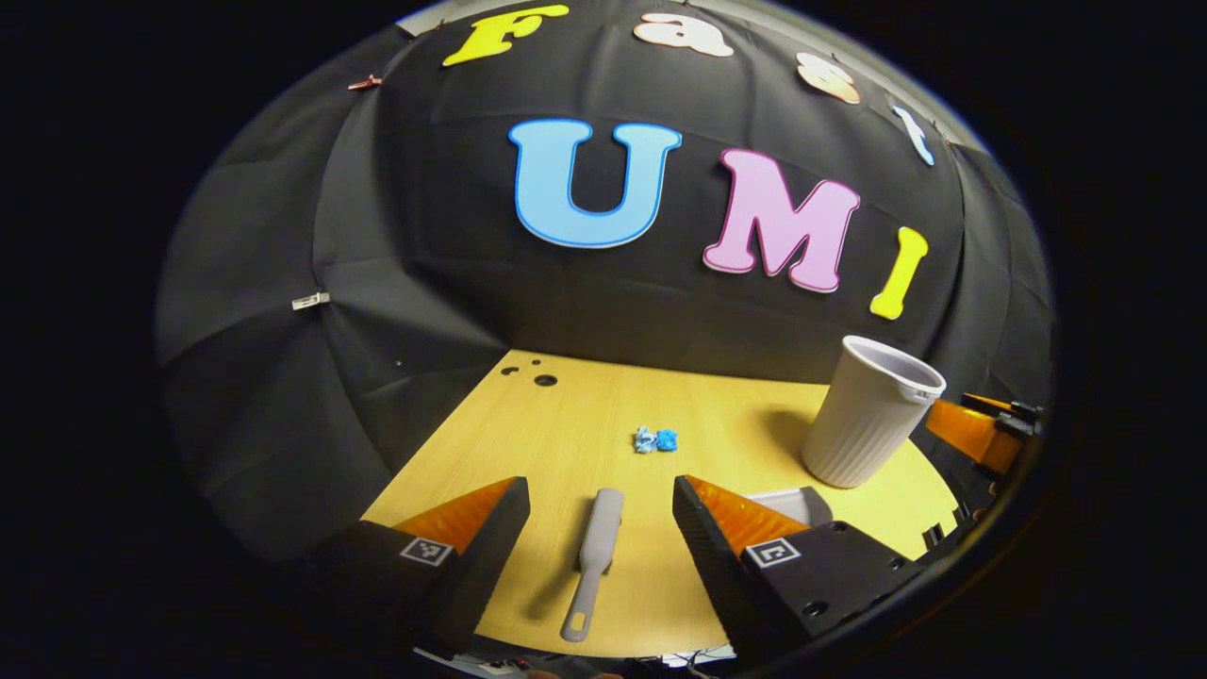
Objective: Pick up the small broom and dustpan from the desktop, sweep the trash into the dustpan with the broom, and then empty the trash into the garbage bin.
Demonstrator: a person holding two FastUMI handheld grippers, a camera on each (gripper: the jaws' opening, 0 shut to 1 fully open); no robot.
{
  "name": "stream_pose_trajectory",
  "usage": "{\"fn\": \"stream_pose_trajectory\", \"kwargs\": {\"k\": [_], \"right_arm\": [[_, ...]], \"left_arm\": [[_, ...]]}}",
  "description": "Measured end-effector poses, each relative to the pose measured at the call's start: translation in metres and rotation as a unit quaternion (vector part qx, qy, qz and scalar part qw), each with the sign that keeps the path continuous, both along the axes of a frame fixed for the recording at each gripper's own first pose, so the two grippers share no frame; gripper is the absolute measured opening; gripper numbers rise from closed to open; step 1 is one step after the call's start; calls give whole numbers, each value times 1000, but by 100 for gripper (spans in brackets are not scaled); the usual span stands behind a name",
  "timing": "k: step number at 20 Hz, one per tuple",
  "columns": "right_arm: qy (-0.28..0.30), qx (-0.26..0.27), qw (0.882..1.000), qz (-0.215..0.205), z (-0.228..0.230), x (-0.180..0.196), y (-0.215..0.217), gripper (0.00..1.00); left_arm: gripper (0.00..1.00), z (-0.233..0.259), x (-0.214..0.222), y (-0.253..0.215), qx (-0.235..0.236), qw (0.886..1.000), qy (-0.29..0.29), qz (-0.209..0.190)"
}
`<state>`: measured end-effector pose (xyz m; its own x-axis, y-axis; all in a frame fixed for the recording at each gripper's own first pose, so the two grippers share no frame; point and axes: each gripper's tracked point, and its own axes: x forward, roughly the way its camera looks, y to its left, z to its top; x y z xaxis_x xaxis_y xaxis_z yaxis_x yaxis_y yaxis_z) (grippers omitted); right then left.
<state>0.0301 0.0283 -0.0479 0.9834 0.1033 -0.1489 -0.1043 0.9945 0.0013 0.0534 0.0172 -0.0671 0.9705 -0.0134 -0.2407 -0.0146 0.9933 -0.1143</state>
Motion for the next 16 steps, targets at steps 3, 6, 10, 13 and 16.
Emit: {"fn": "stream_pose_trajectory", "kwargs": {"k": [3, 6, 10, 13, 16], "right_arm": [[13, -25, 1000, 3, -15, 11, -2, 98], [25, -37, 999, 13, -30, 21, -1, 98], [45, -43, 997, 35, -49, 37, 6, 98], [59, -42, 996, 48, -64, 47, 8, 98], [104, -30, 992, 59, -93, 57, 9, 98]], "left_arm": [[96, -32, 13, -4, 2, 998, 58, -14], [97, -67, 21, -4, 22, 994, 110, -16], [97, -121, 29, -8, 41, 982, 180, -26], [97, -157, 30, -7, 45, 971, 234, -27], [97, -199, 40, -3, 61, 949, 308, -34]]}}
